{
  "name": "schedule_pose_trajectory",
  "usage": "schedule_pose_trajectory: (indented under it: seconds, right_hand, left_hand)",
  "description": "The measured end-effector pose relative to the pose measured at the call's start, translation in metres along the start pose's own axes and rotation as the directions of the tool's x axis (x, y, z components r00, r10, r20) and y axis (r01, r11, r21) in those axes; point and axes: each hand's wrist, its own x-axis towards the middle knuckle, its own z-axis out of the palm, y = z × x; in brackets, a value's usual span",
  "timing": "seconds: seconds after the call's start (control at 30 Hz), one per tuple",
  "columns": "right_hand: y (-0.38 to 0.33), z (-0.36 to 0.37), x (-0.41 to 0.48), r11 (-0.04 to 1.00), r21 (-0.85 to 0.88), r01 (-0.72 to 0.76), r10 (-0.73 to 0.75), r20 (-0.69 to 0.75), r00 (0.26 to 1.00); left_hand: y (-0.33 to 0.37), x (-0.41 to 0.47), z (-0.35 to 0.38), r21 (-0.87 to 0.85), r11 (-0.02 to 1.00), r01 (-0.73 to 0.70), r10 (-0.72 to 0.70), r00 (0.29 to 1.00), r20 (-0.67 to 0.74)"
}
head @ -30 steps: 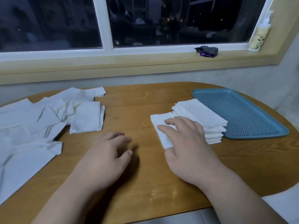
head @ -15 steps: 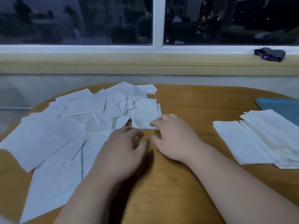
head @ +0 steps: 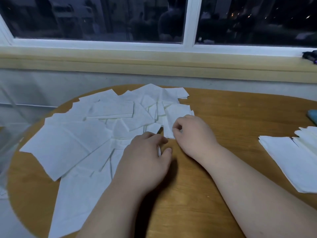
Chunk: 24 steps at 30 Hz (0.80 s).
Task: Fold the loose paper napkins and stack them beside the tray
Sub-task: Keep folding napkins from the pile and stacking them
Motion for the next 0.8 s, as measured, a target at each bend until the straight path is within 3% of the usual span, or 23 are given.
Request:
schedule_pose_trajectory:
  seconds: [0.37,0.6,0.8]
  right_hand:
    - [0.022,-0.061,-0.069,0.940,0.319,-0.118,0.172,-0.146,0.974]
    - [0.036,-0.097,-0.139,0.885,0.435,-0.168,0.216,-0.064,0.974]
    - [0.056,-0.110,-0.168,0.843,0.506,-0.181,0.159,0.086,0.983]
  left_hand:
    - [0.011,-0.007,-0.003,-0.066,0.997,-0.050,0.054,0.996,0.065]
    - [0.036,-0.021,0.011,-0.054,0.981,-0.188,0.194,0.971,0.137]
    - [0.053,-0.033,0.026,-0.007,0.939,-0.344,0.336,0.914,0.226]
